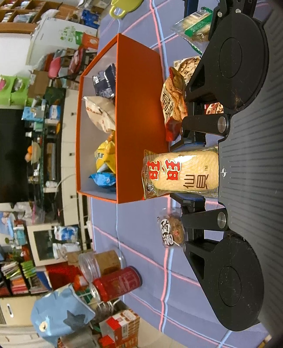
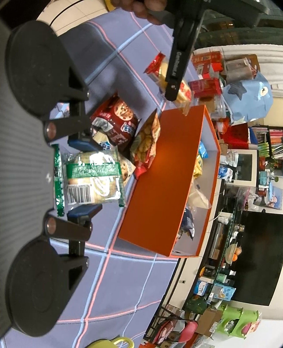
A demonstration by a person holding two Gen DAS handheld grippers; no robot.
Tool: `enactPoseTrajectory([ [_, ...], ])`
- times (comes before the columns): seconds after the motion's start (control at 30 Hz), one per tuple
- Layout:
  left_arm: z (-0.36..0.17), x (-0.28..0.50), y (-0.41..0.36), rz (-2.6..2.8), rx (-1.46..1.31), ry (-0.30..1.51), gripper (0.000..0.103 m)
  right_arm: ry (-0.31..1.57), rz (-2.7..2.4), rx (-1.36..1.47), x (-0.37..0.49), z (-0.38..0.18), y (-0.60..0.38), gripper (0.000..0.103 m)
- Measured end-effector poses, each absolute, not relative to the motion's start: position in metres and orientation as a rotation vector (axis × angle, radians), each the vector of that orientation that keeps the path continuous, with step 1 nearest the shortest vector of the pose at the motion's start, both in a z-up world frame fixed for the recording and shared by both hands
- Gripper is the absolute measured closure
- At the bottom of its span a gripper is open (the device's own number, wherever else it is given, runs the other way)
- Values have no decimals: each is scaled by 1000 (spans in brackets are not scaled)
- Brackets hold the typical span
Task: Organize snacks
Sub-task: 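Lift rice-cracker pack and green-labelled pack off the table, then carry rice-cracker pack with left gripper while right gripper carries green pack into box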
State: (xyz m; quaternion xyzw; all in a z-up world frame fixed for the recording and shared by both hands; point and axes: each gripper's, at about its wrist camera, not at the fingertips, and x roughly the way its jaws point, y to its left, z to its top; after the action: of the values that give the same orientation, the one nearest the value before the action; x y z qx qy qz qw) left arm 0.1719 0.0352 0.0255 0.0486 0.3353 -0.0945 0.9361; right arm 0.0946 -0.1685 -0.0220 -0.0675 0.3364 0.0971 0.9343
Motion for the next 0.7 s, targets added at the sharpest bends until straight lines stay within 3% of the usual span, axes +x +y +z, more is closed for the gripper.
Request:
enactPoseTrajectory([
  [0.7,24,174,34,-169,117,694,95,723,165,-128,101,-26,-170,51],
])
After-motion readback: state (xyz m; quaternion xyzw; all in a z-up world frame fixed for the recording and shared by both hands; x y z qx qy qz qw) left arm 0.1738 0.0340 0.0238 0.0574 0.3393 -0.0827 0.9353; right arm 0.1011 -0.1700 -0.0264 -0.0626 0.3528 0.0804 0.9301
